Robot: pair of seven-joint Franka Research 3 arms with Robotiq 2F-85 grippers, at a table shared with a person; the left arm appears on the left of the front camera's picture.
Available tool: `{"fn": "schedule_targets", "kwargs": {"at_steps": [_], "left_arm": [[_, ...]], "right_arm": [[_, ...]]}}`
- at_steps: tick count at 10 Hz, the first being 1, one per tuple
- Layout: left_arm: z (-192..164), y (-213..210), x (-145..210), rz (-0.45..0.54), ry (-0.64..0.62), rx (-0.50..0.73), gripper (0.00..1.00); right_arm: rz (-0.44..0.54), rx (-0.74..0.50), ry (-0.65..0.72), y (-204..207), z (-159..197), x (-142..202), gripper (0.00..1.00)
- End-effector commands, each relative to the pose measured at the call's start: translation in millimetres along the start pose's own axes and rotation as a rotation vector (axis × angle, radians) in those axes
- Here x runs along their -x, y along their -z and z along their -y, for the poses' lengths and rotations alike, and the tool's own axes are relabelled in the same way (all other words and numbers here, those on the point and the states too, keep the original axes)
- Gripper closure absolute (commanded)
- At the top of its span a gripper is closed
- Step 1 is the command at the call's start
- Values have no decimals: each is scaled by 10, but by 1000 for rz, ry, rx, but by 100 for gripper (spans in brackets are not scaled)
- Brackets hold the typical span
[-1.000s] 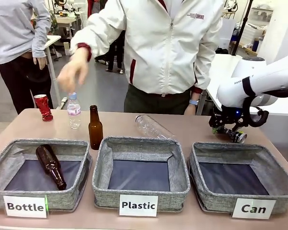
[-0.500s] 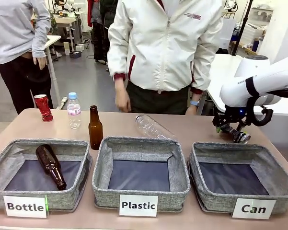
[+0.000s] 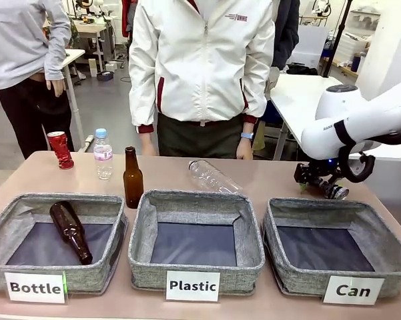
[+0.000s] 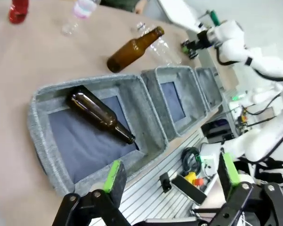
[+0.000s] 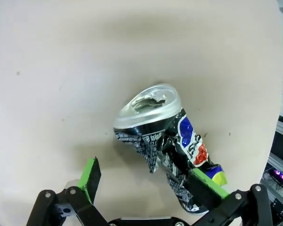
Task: Sort the can waste into the basket.
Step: Pick up the can waste from the table and place it in the right Fabric basket.
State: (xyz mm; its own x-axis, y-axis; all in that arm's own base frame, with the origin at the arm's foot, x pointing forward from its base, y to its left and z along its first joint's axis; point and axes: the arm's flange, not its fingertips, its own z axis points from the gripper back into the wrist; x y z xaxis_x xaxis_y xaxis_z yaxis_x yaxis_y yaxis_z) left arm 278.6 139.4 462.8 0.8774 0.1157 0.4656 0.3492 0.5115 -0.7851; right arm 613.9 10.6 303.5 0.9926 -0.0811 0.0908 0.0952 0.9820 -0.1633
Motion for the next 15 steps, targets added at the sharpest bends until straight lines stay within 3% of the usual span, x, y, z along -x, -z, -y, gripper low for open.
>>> {"fn": "schedule_targets", "kwargs": {"at_steps": [1, 7, 11, 15], "left_arm": [[-26, -185, 102, 54, -19, 30, 0], [-26, -185, 102, 54, -19, 30, 0], [-26, -185, 102, 54, -19, 30, 0], [-26, -185, 102, 54, -19, 30, 0]], "right_arm": [[-5, 97, 41, 44, -29, -41, 0], [-18, 180, 25, 95, -106, -285, 0], [23, 245, 66, 190, 71, -414, 0], [2, 195, 17, 211, 169, -476, 0]]}}
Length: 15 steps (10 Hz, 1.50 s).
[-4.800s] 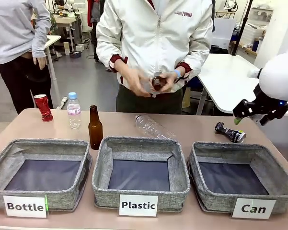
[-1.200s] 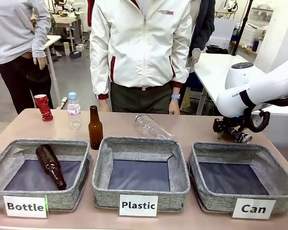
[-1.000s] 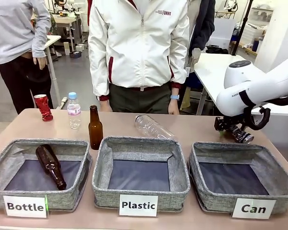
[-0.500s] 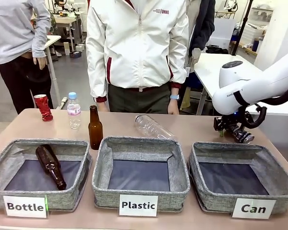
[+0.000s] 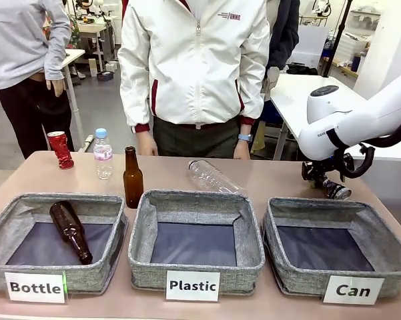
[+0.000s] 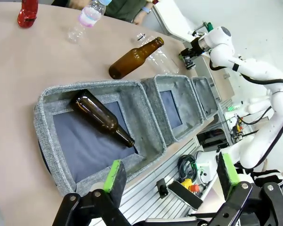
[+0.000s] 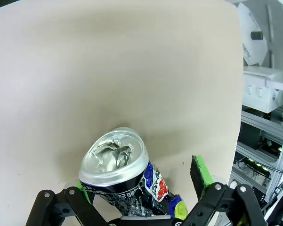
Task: Sort the can waste into the basket.
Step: Pick up the can waste from the table and place it in the right Fabric basket.
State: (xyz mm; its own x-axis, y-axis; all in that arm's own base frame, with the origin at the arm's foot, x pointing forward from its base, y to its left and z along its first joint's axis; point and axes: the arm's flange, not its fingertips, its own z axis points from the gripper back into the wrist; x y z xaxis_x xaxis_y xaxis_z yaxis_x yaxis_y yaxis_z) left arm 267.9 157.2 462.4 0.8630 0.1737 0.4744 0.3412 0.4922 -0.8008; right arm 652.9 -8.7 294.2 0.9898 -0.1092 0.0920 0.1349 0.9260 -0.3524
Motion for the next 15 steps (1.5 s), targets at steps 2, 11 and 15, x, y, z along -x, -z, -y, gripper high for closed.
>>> {"fn": "schedule_targets", "kwargs": {"at_steps": [2, 11, 15], "left_arm": [[29, 0, 28, -4, -2, 10, 0], [29, 0, 28, -4, -2, 10, 0], [29, 0, 28, -4, -2, 10, 0]], "right_arm": [[-10, -44, -18, 92, 40, -114, 0], [-25, -86, -32, 4, 2, -86, 100], [20, -187, -13, -694, 491, 269, 100]]}}
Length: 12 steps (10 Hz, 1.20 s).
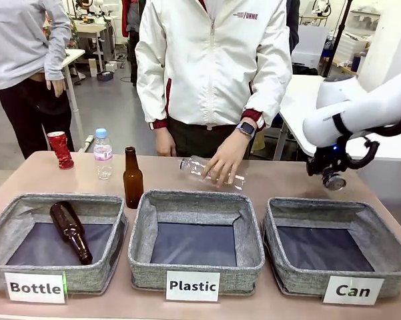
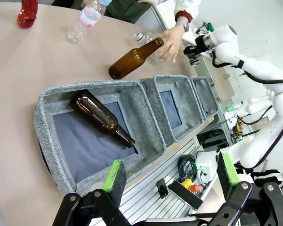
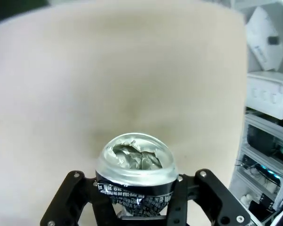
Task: Sort the can waste into the basket.
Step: Pick up the can waste from the table and place it in the right Fabric basket.
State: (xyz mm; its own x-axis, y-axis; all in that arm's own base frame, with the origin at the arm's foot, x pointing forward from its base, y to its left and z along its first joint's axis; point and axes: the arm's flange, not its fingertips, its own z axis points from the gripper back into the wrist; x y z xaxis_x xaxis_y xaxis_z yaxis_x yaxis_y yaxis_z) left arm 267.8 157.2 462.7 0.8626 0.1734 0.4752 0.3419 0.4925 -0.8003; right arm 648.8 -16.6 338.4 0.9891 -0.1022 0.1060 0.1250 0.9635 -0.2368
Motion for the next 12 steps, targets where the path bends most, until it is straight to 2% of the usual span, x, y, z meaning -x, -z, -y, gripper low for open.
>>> {"fn": "schedule_targets", "kwargs": {"at_steps": [1, 2, 3, 5, 6, 8, 9, 11, 12], "left_arm": [[26, 1, 28, -4, -3, 10, 0], [26, 1, 28, -4, -3, 10, 0], [26, 1, 28, -4, -3, 10, 0], [26, 1, 28, -4, -3, 10, 0], [26, 1, 28, -4, -3, 10, 0], [26, 1, 28, -4, -3, 10, 0], [26, 1, 28, -4, -3, 10, 0], [26, 1, 28, -4, -3, 10, 0], [26, 1, 28, -4, -3, 10, 0]], "right_arm": [[20, -86, -26, -728, 393, 486, 100], [27, -117, -88, -1078, 508, 733, 100], [31, -167, -218, -1347, 543, 1014, 100], [72, -247, -572, -1616, 374, 1602, 100], [87, -272, -781, -1636, 257, 1844, 100], [126, -380, -1337, -1628, 51, 2273, 100], [105, -416, -1489, -1600, 4, 2404, 100], [130, -446, -1735, -1548, 4, 2617, 100], [146, -450, -1778, -1530, 21, 2682, 100]]}}
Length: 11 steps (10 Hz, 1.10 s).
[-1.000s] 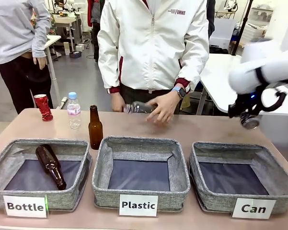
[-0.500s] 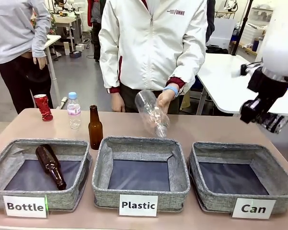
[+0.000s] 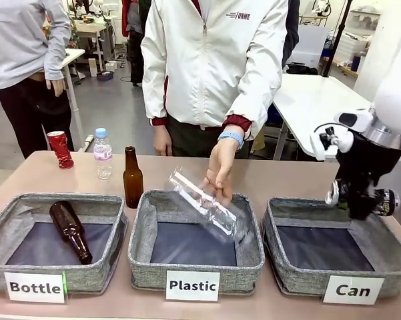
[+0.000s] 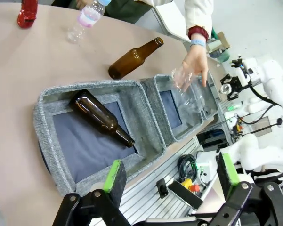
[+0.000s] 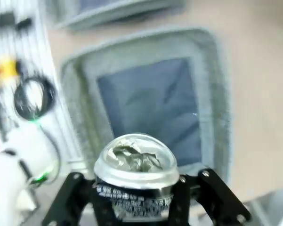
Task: Sort the can waste into the basket.
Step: Pick up the can waste from the table and place it in the right Fabric basket.
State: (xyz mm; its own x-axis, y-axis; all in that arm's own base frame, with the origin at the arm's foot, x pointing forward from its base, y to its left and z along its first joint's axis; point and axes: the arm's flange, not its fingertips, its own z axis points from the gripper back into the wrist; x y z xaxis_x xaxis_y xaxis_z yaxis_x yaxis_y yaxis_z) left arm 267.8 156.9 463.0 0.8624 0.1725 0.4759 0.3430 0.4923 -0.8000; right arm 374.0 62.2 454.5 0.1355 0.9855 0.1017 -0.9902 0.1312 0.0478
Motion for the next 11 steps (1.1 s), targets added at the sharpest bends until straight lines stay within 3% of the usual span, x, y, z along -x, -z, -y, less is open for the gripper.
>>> {"fn": "schedule_targets", "kwargs": {"at_steps": [1, 2, 3, 4, 6, 7, 9, 11], "left_arm": [[23, 0, 29, -4, -4, 9, 0], [23, 0, 29, -4, -4, 9, 0], [23, 0, 29, -4, -4, 9, 0], [23, 0, 29, -4, -4, 9, 0], [23, 0, 29, -4, -4, 9, 0], [23, 0, 29, -4, -4, 9, 0], [23, 0, 29, -4, -4, 9, 0], [23, 0, 29, -4, -4, 9, 0]], "right_arm": [[10, -69, -247, -38, -24, 145, 100], [8, -49, -240, -17, -27, 123, 44], [-3, -32, -240, -3, -33, 102, 42], [-7, -25, -215, -1, -23, 84, 0], [-14, -12, -179, 1, -32, 101, 0], [-17, -15, -150, 5, -30, 110, 19], [-22, -20, -80, 3, 19, 113, 0], [-14, -39, 26, -16, 72, 118, 0]]}}
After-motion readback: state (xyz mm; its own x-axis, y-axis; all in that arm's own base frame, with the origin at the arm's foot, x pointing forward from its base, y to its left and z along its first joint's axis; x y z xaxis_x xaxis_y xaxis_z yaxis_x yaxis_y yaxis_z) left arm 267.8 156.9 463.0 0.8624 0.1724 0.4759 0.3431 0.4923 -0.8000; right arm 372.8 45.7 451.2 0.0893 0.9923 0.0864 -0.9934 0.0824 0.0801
